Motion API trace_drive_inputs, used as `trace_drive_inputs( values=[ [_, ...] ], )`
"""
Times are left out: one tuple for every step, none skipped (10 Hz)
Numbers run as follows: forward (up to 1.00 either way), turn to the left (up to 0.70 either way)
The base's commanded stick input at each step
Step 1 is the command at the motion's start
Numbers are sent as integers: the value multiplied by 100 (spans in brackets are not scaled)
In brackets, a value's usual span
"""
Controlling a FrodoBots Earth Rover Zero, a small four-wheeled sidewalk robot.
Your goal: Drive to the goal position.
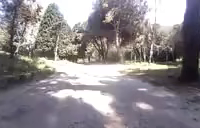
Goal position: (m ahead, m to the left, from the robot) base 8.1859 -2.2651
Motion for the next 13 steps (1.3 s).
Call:
trace_drive_inputs(
  values=[
    [85, 5],
    [85, 4],
    [85, 2],
    [85, 1],
    [85, 0],
    [85, 0],
    [85, 0],
    [85, 0],
    [85, 0],
    [85, 0],
    [85, 0],
    [85, 0],
    [85, 0]
  ],
)
